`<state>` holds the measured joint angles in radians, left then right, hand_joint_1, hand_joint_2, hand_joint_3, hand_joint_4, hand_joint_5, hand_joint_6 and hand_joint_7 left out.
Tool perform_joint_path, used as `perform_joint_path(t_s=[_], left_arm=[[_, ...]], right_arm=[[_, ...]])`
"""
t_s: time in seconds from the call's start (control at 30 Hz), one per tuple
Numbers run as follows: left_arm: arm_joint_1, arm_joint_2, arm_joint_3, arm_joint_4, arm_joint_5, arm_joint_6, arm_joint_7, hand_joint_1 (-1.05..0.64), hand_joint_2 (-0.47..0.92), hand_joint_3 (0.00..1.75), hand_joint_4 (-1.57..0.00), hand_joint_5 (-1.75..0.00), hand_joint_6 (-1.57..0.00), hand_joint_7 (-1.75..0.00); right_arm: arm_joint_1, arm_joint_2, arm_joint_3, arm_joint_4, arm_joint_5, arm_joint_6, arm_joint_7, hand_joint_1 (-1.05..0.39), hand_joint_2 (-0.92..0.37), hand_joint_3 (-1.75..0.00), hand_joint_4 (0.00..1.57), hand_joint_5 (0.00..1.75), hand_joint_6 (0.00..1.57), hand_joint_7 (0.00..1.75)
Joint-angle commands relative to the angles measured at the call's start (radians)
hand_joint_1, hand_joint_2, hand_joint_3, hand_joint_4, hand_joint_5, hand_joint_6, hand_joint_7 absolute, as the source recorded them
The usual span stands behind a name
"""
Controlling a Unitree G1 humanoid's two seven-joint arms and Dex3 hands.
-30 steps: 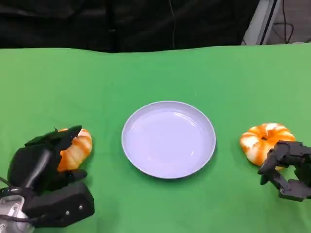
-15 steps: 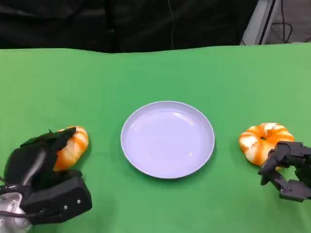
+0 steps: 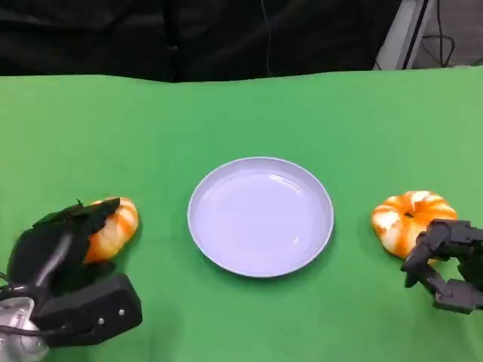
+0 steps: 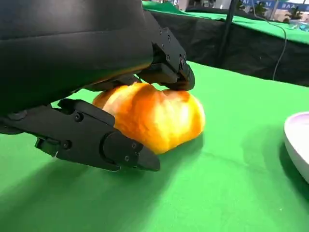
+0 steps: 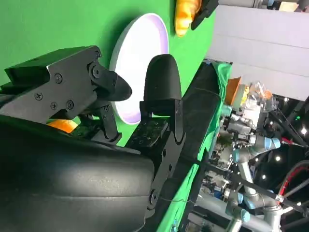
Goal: Grasp the bread from the table and place it into the plate.
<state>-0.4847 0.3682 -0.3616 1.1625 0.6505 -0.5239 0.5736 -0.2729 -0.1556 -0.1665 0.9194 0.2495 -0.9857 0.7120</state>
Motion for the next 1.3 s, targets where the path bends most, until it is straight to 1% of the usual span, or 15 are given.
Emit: perform_joint_path(t_s=[0.03,0.2,0.3,0.33,0.4,0.43,0.47,0.5,0.53,0.57,0.6,0.63,0.73,1.0,1.3], left_arm=[[-0.001,0.022,0.002,0.001,-0.017,0.004,-0.029,-0.11,0.92,0.01,-0.41,-0.01,-0.43,0.00],[-0.002,0.023,0.000,0.002,-0.022,-0.004,-0.031,-0.08,0.92,0.07,-0.48,-0.03,-0.49,-0.02],[-0.007,0.015,0.011,0.010,-0.044,-0.011,-0.049,-0.08,0.92,0.18,-0.64,-0.06,-0.63,-0.04],[-0.007,0.012,0.014,0.011,-0.052,-0.012,-0.054,-0.08,0.92,0.23,-0.73,-0.09,-0.72,-0.06],[-0.007,0.009,0.020,0.012,-0.063,-0.016,-0.058,-0.08,0.92,0.25,-0.78,-0.11,-0.76,-0.07],[-0.006,0.007,0.024,0.012,-0.071,-0.020,-0.066,-0.07,0.92,0.28,-0.84,-0.25,-0.85,-0.10],[-0.006,0.006,0.026,0.012,-0.078,-0.025,-0.073,-0.07,0.92,0.29,-0.74,-0.72,-0.93,-0.17],[-0.006,0.006,0.027,0.012,-0.083,-0.028,-0.078,-0.07,0.92,0.29,-0.67,-0.95,-0.95,-0.23],[-0.006,0.007,0.026,0.012,-0.086,-0.030,-0.082,-0.08,0.92,0.29,-0.63,-1.09,-0.97,-0.26],[-0.004,0.008,0.025,0.009,-0.087,-0.029,-0.085,-0.08,0.92,0.28,-0.62,-1.14,-0.97,-0.27],[-0.003,0.008,0.024,0.007,-0.086,-0.031,-0.084,-0.09,0.92,0.26,-0.61,-1.24,-0.95,-0.43],[-0.002,0.008,0.024,0.005,-0.085,-0.032,-0.084,-0.09,0.92,0.26,-0.61,-1.34,-0.85,-0.73],[0.002,0.008,0.028,0.005,-0.088,-0.043,-0.082,-0.09,0.92,0.29,-0.61,-1.42,-0.75,-1.01],[0.009,0.003,0.034,-0.004,-0.092,-0.039,-0.064,-0.10,0.92,0.40,-0.47,-1.66,-0.54,-1.37],[0.025,0.008,0.031,-0.034,-0.075,-0.042,-0.014,-0.11,0.92,0.42,-0.40,-1.72,-0.45,-1.45]], right_arm=[[0.004,-0.005,-0.002,-0.006,0.014,-0.005,0.002,0.14,-0.70,-0.85,0.86,1.44,0.92,1.03],[0.006,-0.006,-0.001,-0.009,0.011,0.003,-0.002,0.13,-0.70,-0.85,0.86,1.44,0.92,1.02],[0.004,-0.005,-0.003,-0.008,0.016,0.004,0.001,0.14,-0.70,-0.85,0.86,1.43,0.92,1.02],[0.004,-0.004,-0.003,-0.008,0.019,0.007,0.004,0.14,-0.70,-0.84,0.86,1.43,0.92,1.01],[0.004,-0.005,-0.003,-0.008,0.014,0.005,-0.002,0.14,-0.70,-0.84,0.86,1.43,0.92,1.01],[0.005,-0.006,-0.002,-0.008,0.010,0.002,-0.005,0.13,-0.70,-0.84,0.87,1.43,0.92,1.01],[0.005,-0.007,-0.002,-0.009,0.008,0.001,-0.007,0.13,-0.70,-0.84,0.87,1.43,0.92,1.01],[0.005,-0.007,-0.002,-0.009,0.008,0.000,-0.008,0.13,-0.70,-0.84,0.87,1.43,0.92,1.01],[0.005,-0.007,-0.002,-0.009,0.009,0.001,-0.008,0.12,-0.70,-0.84,0.87,1.43,0.92,1.01],[0.005,-0.008,-0.002,-0.008,0.008,0.000,-0.007,0.12,-0.70,-0.84,0.87,1.43,0.92,1.01],[0.004,-0.009,-0.002,-0.007,0.006,-0.003,-0.007,0.12,-0.70,-0.84,0.86,1.43,0.92,1.01],[0.004,-0.010,-0.001,-0.006,0.005,-0.005,-0.008,0.13,-0.70,-0.84,0.86,1.43,0.92,1.01],[0.005,-0.007,-0.003,-0.009,0.013,0.003,-0.002,0.12,-0.70,-0.84,0.87,1.43,0.92,1.02],[0.001,-0.006,-0.003,-0.003,0.015,-0.001,0.002,0.12,-0.71,-0.82,0.87,1.43,0.92,1.02],[0.004,-0.007,-0.002,-0.007,0.017,0.009,0.004,0.12,-0.71,-0.82,0.86,1.43,0.92,1.02]])
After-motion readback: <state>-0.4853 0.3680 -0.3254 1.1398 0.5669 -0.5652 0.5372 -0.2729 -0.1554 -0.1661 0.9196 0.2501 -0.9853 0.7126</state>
